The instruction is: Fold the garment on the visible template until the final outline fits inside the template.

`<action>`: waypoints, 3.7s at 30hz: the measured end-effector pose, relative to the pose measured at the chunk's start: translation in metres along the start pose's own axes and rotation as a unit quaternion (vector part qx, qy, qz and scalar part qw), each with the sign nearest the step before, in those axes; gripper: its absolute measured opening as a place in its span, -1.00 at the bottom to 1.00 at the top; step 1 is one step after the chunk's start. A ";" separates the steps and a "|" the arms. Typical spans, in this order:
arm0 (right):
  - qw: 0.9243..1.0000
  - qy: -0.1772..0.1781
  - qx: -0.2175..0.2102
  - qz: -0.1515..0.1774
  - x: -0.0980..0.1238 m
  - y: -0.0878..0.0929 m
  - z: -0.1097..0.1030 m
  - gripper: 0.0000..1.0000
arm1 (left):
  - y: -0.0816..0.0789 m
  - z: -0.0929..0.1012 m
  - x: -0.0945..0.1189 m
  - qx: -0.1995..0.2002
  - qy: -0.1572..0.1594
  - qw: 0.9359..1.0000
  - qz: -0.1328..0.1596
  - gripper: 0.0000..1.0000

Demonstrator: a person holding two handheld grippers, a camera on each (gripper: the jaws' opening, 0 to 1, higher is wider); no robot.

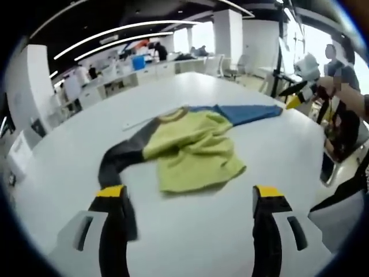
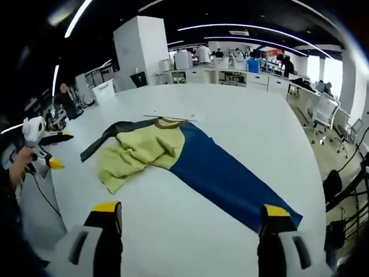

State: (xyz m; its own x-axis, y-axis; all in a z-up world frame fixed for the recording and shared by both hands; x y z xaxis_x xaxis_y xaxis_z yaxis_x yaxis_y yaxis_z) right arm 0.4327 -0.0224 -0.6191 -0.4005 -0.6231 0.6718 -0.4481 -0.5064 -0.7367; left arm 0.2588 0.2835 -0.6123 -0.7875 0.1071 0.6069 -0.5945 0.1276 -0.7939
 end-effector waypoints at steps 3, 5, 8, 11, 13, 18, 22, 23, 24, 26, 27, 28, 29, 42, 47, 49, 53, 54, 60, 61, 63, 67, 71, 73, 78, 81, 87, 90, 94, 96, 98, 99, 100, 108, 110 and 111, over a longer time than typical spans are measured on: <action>0.999 -0.006 0.034 0.005 0.004 -0.002 -0.008 0.99 | -0.004 0.013 -0.007 -0.009 0.018 1.000 0.005 0.65; 0.999 -0.012 0.052 0.007 0.006 -0.002 -0.016 0.99 | -0.005 0.019 -0.011 -0.012 0.027 1.000 0.007 0.63; 0.998 -0.028 0.058 0.009 0.009 -0.002 -0.029 0.99 | -0.005 0.032 -0.019 -0.012 0.049 0.999 0.010 0.56; 0.997 -0.044 0.057 0.015 0.012 -0.002 -0.041 0.99 | -0.007 0.039 -0.025 -0.011 0.061 0.998 0.013 0.49; 0.997 -0.052 0.060 0.016 0.012 -0.002 -0.049 0.99 | -0.008 0.043 -0.029 -0.013 0.065 0.998 0.015 0.48; 0.995 -0.060 0.072 0.023 0.009 -0.001 -0.063 0.98 | -0.010 0.061 -0.041 -0.012 0.082 0.996 0.020 0.36; 0.995 -0.068 0.071 0.028 0.002 -0.001 -0.070 0.95 | -0.007 0.080 -0.053 -0.016 0.102 0.994 0.017 0.21; 0.994 -0.073 0.070 0.029 0.000 0.000 -0.073 0.95 | -0.007 0.086 -0.056 -0.016 0.111 0.994 0.016 0.20; 0.994 -0.075 0.070 0.032 -0.002 -0.001 -0.075 0.95 | -0.008 0.090 -0.058 -0.015 0.115 0.993 0.019 0.21; 0.994 -0.076 0.071 0.032 -0.004 0.000 -0.077 0.95 | -0.009 0.097 -0.064 -0.017 0.120 0.992 0.022 0.19; 0.994 -0.077 0.074 0.033 -0.005 0.001 -0.079 0.95 | -0.010 0.099 -0.066 -0.018 0.121 0.992 0.022 0.16; 0.994 -0.077 0.077 0.032 -0.007 0.001 -0.079 0.95 | -0.010 0.100 -0.070 -0.018 0.120 0.992 0.022 0.14; 0.993 -0.077 0.078 0.031 -0.008 0.002 -0.080 0.95 | -0.010 0.102 -0.073 -0.017 0.121 0.992 0.021 0.12; 0.991 -0.086 0.094 0.032 -0.007 0.006 -0.089 0.95 | 0.007 0.104 -0.111 -0.018 0.087 0.996 -0.002 -0.17; 0.991 -0.086 0.094 0.033 -0.006 0.009 -0.090 0.95 | 0.014 0.104 -0.121 -0.023 0.082 0.996 -0.009 -0.23; 0.992 -0.088 0.091 0.030 -0.007 0.011 -0.090 0.94 | 0.014 0.107 -0.124 -0.017 0.086 0.996 -0.008 -0.25; 0.991 -0.088 0.092 0.030 -0.007 0.012 -0.089 0.94 | 0.013 0.108 -0.129 -0.032 0.078 0.996 -0.007 -0.32; 0.991 -0.088 0.091 0.032 -0.007 0.012 -0.089 0.94 | 0.013 0.108 -0.130 -0.030 0.077 0.997 -0.009 -0.34; 0.991 -0.093 0.091 0.031 -0.007 0.014 -0.091 0.93 | 0.019 0.103 -0.136 -0.030 0.067 0.997 -0.028 -0.50; 0.991 -0.093 0.092 0.031 -0.007 0.014 -0.091 0.93 | 0.022 0.099 -0.137 -0.043 0.060 0.996 -0.040 -0.53; 0.991 -0.093 0.091 0.032 -0.007 0.014 -0.091 0.93 | 0.023 0.099 -0.139 -0.041 0.061 0.997 -0.039 -0.54; 0.991 -0.092 0.092 0.030 -0.008 0.014 -0.092 0.93 | 0.022 0.098 -0.140 -0.034 0.061 0.997 -0.037 -0.55; 0.991 -0.094 0.088 0.026 -0.007 0.016 -0.094 0.93 | 0.022 0.098 -0.142 -0.030 0.058 0.997 -0.036 -0.62; 0.991 -0.094 0.087 0.027 -0.007 0.016 -0.094 0.92 | 0.021 0.097 -0.142 -0.030 0.059 0.997 -0.035 -0.69; 0.991 -0.094 0.089 0.024 -0.006 0.017 -0.095 0.91 | 0.018 0.100 -0.142 -0.024 0.095 0.994 -0.045 -0.99; 0.991 -0.092 0.096 0.020 -0.006 0.017 -0.093 0.91 | 0.009 0.098 -0.138 -0.027 0.103 0.994 -0.035 -1.00; 0.991 -0.087 0.096 0.022 -0.007 0.014 -0.090 0.89 | -0.029 0.085 -0.123 -0.037 0.114 0.993 0.010 -1.00; 0.991 -0.088 0.097 0.021 -0.009 0.014 -0.091 0.89 | -0.052 0.070 -0.115 -0.038 0.105 0.993 0.038 -1.00; 0.991 -0.090 0.095 0.021 -0.012 0.013 -0.093 0.87 | -0.078 0.044 -0.110 -0.041 0.088 0.994 0.056 -1.00; 0.991 -0.093 0.095 0.021 -0.014 0.012 -0.094 0.86 | -0.088 0.033 -0.109 -0.050 0.078 0.994 0.066 -1.00; 0.991 -0.093 0.094 0.022 -0.016 0.011 -0.095 0.86 | -0.092 0.027 -0.111 -0.051 0.076 0.993 0.068 -1.00; 0.991 -0.094 0.094 0.022 -0.016 0.011 -0.096 0.86 | -0.095 0.024 -0.111 -0.041 0.076 0.994 0.073 -1.00; 0.991 -0.094 0.094 0.022 -0.017 0.011 -0.096 0.86 | -0.097 0.023 -0.112 -0.036 0.081 0.993 0.077 -1.00; 0.991 -0.092 0.098 0.021 -0.023 0.009 -0.097 0.85 | -0.105 -0.008 -0.124 -0.035 0.048 0.995 0.076 -1.00; 0.991 -0.092 0.099 0.021 -0.025 0.009 -0.098 0.84 | -0.104 -0.017 -0.126 -0.021 0.042 0.996 0.078 -1.00; 0.991 -0.092 0.098 0.022 -0.026 0.009 -0.098 0.83 | -0.104 -0.020 -0.126 -0.014 0.039 0.996 0.077 -1.00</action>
State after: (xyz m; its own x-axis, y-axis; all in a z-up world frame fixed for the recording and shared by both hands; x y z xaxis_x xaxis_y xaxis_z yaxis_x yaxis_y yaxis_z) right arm 0.3611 0.0482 -0.6357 -0.2559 -0.7353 0.6275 -0.2619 -0.5722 -0.7772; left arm 0.4226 0.2763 -0.6057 -0.8536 0.2041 0.4793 -0.4613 0.1314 -0.8775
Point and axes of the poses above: the point that each gripper's makers call its tool centre point, and the gripper's own axes: x roughly backward along the fingers, z roughly to its right, y roughly out of its underside, the point moved 1 cm from there along x, roughly backward along the fingers, and after that the axes turned 2 degrees about x, right-handed, at the moved point
